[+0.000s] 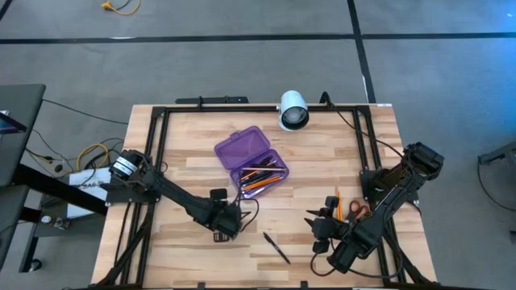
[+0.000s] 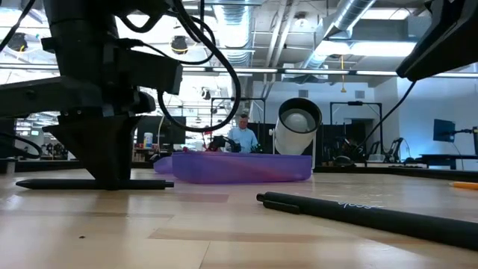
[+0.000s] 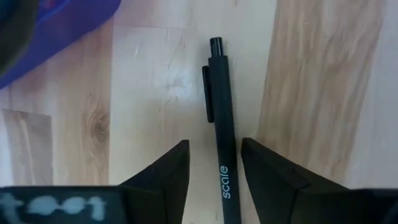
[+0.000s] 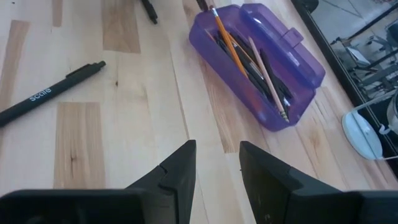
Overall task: Pick & place school supplies into a supply box
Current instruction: Put the black pen into the purple supply box
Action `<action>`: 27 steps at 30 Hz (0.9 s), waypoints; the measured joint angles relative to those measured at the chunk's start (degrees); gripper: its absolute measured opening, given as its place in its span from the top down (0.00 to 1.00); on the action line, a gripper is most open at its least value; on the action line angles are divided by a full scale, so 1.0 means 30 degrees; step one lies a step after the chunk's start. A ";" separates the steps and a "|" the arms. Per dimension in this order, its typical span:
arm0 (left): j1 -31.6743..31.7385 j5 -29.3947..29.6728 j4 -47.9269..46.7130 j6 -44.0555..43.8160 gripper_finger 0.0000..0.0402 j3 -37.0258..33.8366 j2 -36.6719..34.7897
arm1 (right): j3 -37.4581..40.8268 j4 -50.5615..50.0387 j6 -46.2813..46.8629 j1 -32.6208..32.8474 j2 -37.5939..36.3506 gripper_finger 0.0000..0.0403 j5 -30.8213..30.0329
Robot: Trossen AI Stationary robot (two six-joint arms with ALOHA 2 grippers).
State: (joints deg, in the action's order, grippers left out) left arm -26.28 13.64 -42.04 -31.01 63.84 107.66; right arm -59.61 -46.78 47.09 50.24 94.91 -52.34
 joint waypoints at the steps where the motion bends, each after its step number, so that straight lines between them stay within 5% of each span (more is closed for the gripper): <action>1: 0.0006 -0.0190 0.0006 -0.0006 0.66 -0.0003 0.0007 | 0.0000 0.0039 0.0007 0.0000 0.0000 0.71 0.0000; 18: 0.0072 -0.2942 0.0559 -0.0176 0.85 -0.0065 0.0066 | 0.0000 0.0262 -0.0007 0.0000 0.0000 0.71 0.0000; 27: -0.0757 -0.2437 0.0697 0.0715 0.97 -0.0083 0.0080 | 0.0000 0.0269 -0.0015 0.0000 0.0000 0.71 0.0000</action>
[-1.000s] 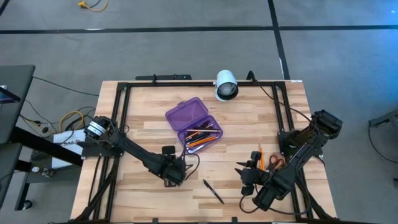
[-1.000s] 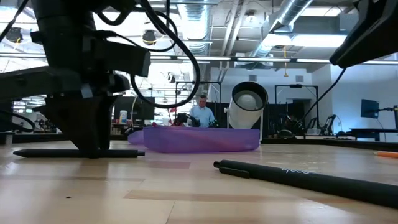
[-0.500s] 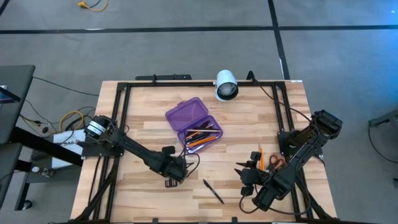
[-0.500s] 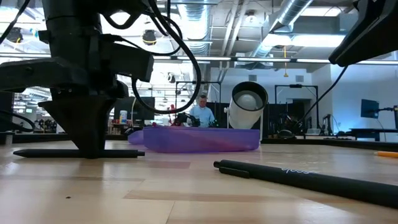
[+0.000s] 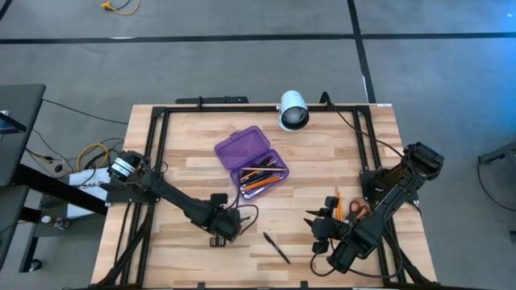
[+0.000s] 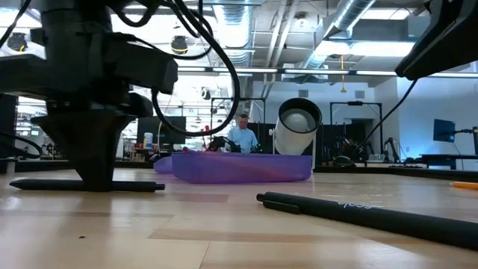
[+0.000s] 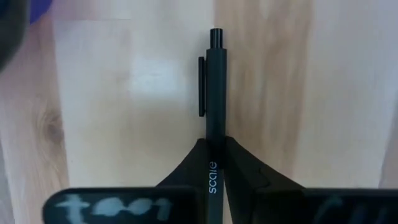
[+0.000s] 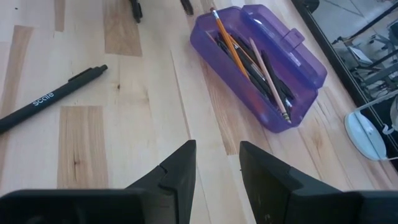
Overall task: Pick & place school supplies into a supply box
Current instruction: Put the black pen into the purple supply box
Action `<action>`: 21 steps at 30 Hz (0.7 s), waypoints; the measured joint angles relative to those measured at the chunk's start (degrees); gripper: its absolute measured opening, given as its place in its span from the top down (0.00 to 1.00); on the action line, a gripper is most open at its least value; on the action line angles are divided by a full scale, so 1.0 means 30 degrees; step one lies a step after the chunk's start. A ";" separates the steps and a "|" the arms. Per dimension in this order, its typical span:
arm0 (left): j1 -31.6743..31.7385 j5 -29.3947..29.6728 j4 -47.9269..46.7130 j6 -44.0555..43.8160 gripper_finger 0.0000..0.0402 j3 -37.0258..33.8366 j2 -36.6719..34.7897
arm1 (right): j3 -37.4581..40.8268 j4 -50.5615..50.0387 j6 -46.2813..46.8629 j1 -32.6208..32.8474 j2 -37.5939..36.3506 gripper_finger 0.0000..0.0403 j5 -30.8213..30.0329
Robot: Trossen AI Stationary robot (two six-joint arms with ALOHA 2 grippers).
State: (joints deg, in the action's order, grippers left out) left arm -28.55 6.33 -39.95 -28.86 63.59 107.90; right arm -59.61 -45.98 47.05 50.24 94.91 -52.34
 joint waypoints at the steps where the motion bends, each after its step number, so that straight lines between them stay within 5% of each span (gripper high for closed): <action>1: -0.0179 0.0026 0.0037 0.0256 0.97 -0.0003 0.0005 | 0.0000 0.0000 0.0000 0.0000 0.0000 0.71 0.0000; 11: -0.2259 0.0724 0.0235 0.1763 0.96 -0.0007 0.0022 | 0.0000 0.0000 -0.0022 0.0000 0.0000 0.71 0.0000; 21: -0.3507 0.4996 0.0240 0.1186 0.97 -0.0039 0.0090 | 0.0000 0.0058 -0.0179 0.0000 0.0000 0.71 -0.0007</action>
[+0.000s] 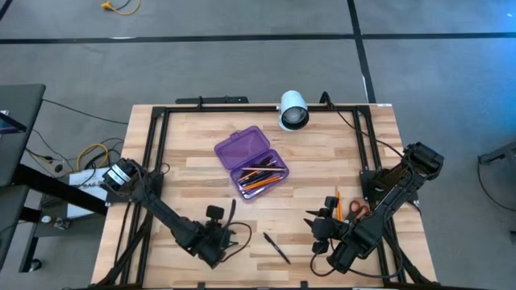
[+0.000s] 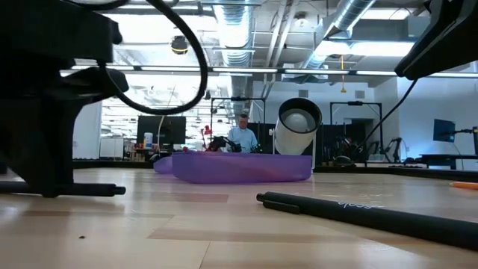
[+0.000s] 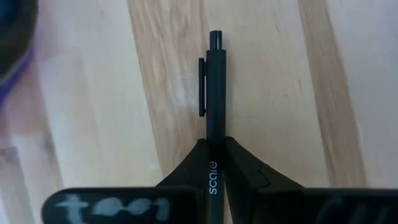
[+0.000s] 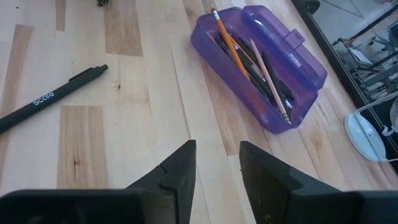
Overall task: Pick & place school supplies into a supply box
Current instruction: Put the black pen into the purple supply box
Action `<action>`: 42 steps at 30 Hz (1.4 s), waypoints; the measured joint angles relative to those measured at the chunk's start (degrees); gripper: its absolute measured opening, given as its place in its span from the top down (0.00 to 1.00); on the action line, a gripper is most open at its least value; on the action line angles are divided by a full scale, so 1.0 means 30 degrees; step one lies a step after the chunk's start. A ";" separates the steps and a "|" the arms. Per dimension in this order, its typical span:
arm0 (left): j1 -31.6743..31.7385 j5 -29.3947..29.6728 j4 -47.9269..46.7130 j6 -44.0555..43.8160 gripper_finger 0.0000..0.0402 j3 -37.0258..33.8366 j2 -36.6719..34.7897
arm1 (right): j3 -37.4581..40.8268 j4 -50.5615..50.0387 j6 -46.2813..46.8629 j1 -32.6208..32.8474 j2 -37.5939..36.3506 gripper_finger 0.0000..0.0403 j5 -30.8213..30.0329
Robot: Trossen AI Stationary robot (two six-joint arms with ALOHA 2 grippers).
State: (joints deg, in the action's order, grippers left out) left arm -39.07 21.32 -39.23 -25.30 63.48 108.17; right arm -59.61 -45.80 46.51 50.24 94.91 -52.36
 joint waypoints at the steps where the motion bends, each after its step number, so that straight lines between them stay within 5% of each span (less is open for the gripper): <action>1: -0.0110 0.0403 -0.0006 -0.0015 0.97 -0.0006 0.0014 | 0.0000 0.0000 -0.0004 0.0000 0.0000 0.71 0.0000; 11: -0.0686 0.4641 -0.1338 -0.1075 0.97 0.0061 0.0071 | 0.0000 0.0000 0.0004 -0.0007 0.0000 0.71 -0.0001; 18: -0.0597 0.5470 -0.1252 -0.1230 0.97 0.0176 0.0041 | 0.0000 0.0000 0.0004 -0.0007 0.0000 0.71 -0.0036; 28: 0.0841 0.8624 -0.1755 0.1449 0.97 0.3107 -0.0031 | 0.0000 0.0000 0.0002 -0.0204 0.0000 0.71 -0.0074; 42: 0.8532 0.5524 -0.0273 0.3627 0.97 0.5219 -0.0039 | 0.0000 0.0000 0.0004 -0.0189 0.0000 0.71 -0.0073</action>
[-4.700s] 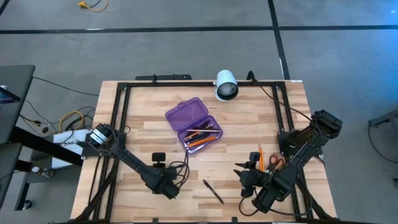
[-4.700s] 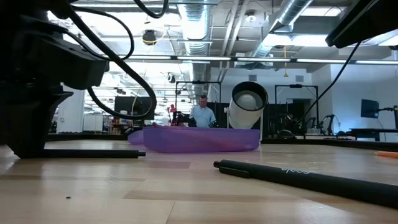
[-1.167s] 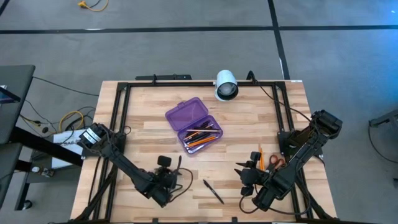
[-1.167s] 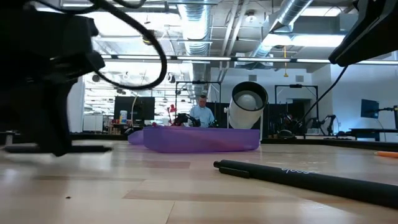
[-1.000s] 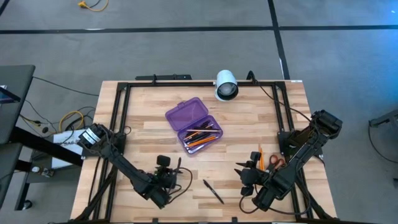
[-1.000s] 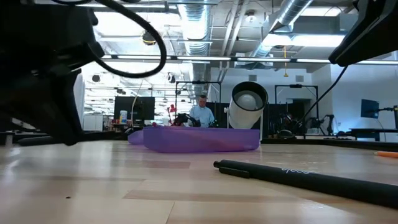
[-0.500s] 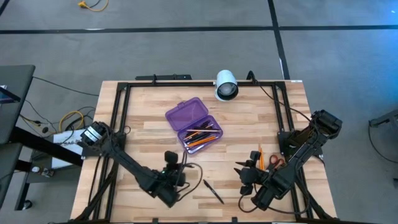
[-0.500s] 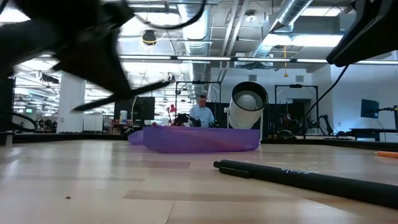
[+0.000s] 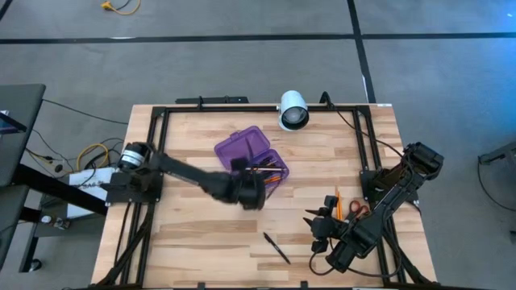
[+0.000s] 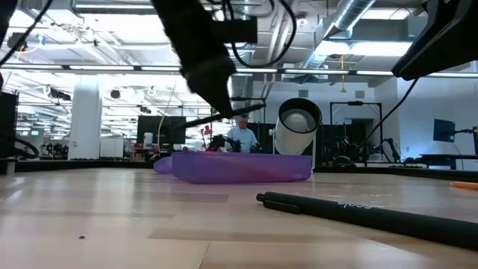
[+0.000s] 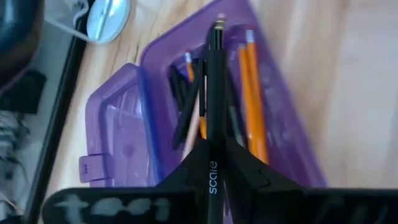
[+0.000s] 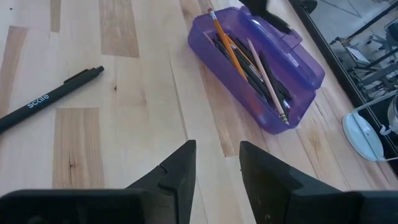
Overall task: Pick & place school supplies into a supply box
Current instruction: Put the black pen into the purple supply box, then put the orange pencil into the purple supply box
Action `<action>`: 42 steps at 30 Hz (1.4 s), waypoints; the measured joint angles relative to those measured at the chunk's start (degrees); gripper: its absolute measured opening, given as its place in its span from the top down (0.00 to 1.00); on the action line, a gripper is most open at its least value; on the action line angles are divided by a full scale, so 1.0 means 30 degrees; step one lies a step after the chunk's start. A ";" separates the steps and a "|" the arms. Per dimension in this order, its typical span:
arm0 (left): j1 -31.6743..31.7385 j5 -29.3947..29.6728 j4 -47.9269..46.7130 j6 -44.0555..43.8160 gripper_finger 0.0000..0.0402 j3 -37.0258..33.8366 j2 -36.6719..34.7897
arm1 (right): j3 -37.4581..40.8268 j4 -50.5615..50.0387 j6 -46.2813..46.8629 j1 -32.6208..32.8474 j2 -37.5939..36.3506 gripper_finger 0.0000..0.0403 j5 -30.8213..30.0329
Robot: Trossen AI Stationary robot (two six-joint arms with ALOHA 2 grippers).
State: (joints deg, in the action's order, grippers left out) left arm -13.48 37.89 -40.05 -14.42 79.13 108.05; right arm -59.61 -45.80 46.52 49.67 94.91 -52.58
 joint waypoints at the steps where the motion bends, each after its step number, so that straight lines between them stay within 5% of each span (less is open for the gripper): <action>1: 0.0480 -0.0366 0.0178 0.0104 0.97 0.0000 0.0000 | 0.0000 -0.0001 0.0004 0.0000 0.0000 0.71 0.0000; 13: 0.2887 -0.3896 0.2388 0.1729 0.94 -0.0007 -0.0007 | 0.0000 -0.0025 -0.0011 0.0058 0.0000 0.71 0.0007; 28: 0.3169 -0.3898 0.2971 0.2574 0.55 -0.0015 -0.0015 | 0.0000 -0.0042 0.0150 0.0022 0.0000 0.71 0.0076; 36: 0.0724 -0.4674 0.2263 0.2963 0.49 -0.0015 -0.0018 | 0.0000 -0.3892 0.7042 -0.0379 0.0002 0.71 0.2687; 42: -0.2460 -0.2931 0.0900 0.1402 0.52 -0.0022 -0.0022 | 0.0000 -0.7421 1.3983 -0.0354 0.0007 0.71 0.6123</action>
State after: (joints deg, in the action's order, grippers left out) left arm -20.85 29.10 -37.35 -10.22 79.07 107.98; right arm -59.61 -68.06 88.47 48.61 94.94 -34.21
